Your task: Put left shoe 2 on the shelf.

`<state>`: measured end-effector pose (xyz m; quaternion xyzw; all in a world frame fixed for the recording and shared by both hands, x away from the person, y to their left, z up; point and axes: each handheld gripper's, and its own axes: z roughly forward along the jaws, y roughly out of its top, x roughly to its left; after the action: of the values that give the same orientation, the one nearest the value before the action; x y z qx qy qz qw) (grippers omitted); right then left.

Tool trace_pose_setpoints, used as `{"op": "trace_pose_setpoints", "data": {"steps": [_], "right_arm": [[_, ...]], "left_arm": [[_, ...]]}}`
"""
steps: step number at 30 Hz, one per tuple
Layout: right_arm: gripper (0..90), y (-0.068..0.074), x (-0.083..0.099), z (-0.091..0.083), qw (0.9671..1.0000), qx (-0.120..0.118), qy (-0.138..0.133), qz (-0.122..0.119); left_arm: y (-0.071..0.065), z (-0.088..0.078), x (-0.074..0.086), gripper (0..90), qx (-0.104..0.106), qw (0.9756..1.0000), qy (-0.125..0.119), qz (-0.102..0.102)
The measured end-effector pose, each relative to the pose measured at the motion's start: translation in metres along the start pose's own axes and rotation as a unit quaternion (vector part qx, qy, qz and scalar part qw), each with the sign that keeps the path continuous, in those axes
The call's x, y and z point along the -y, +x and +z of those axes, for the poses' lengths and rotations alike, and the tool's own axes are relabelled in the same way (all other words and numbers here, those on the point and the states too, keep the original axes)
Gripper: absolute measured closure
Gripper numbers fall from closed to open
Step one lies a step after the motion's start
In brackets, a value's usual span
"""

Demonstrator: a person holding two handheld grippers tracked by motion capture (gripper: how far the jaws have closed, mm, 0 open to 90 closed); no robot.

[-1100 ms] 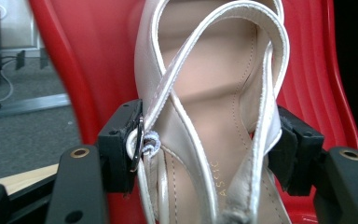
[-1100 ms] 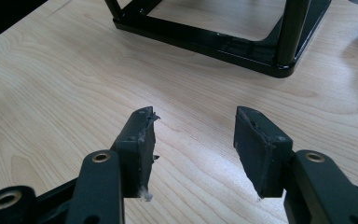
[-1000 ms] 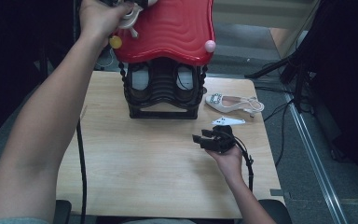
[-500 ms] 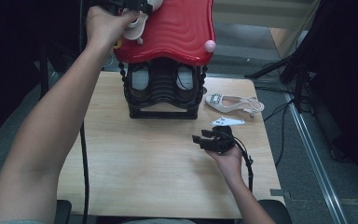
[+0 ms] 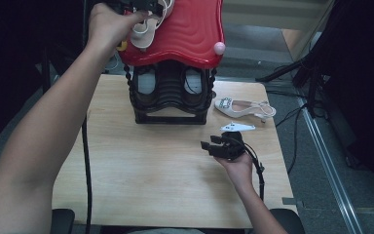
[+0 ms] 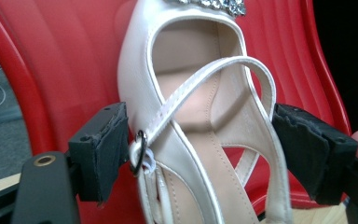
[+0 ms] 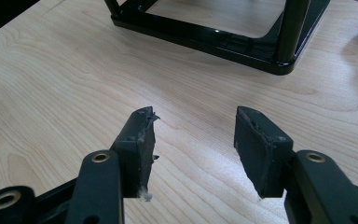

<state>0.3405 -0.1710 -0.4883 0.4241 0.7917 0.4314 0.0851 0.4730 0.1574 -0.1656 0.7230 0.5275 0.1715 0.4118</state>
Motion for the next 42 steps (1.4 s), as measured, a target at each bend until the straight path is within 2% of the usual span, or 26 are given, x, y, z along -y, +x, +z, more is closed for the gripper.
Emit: {"op": "trace_pose_setpoints", "data": {"steps": [5, 8, 11, 19, 24, 27, 34, 36, 38, 42], "right_arm": [[49.7, -0.001, 0.000, -0.001, 1.0000, -0.003, -0.002, 0.004], [49.9, -0.003, -0.001, -0.002, 1.0000, -0.005, -0.002, 0.007], [51.2, -0.003, -0.001, -0.003, 0.9999, -0.007, -0.005, 0.010], [51.7, -0.006, 0.001, -0.001, 0.9999, -0.006, -0.004, 0.009], [54.7, -0.008, 0.002, -0.001, 1.0000, -0.007, -0.005, -0.003], [58.7, -0.010, 0.002, -0.002, 1.0000, -0.008, -0.003, -0.001], [64.1, -0.015, 0.003, -0.005, 1.0000, -0.006, -0.002, -0.002], [64.9, -0.016, 0.003, -0.005, 1.0000, -0.004, -0.002, -0.005], [66.3, -0.018, 0.003, -0.005, 1.0000, -0.004, -0.001, -0.005], [68.1, -0.020, 0.004, -0.005, 1.0000, -0.004, -0.003, -0.004]], "left_arm": [[0.003, -0.008, -0.003, 21.8, 0.001, 1.0000, -0.006, 0.002], [0.009, -0.020, -0.005, 23.3, 0.004, 0.9998, -0.017, -0.005], [0.015, -0.029, -0.006, 23.7, 0.006, 0.9998, -0.016, -0.005], [0.040, -0.047, -0.002, 24.6, -0.003, 0.9998, -0.012, -0.015], [0.053, -0.054, 0.006, 26.6, -0.009, 0.9998, -0.008, -0.016], [0.062, -0.057, 0.013, 29.0, -0.022, 0.9997, -0.004, -0.009], [0.085, -0.057, 0.032, 33.0, -0.014, 0.9994, -0.001, -0.033], [0.090, -0.054, 0.038, 34.4, -0.014, 0.9993, 0.003, -0.034], [0.094, -0.051, 0.043, 39.4, -0.005, 0.9995, 0.007, -0.030], [0.100, -0.043, 0.055, 42.0, 0.000, 0.9994, 0.010, -0.033]]}}
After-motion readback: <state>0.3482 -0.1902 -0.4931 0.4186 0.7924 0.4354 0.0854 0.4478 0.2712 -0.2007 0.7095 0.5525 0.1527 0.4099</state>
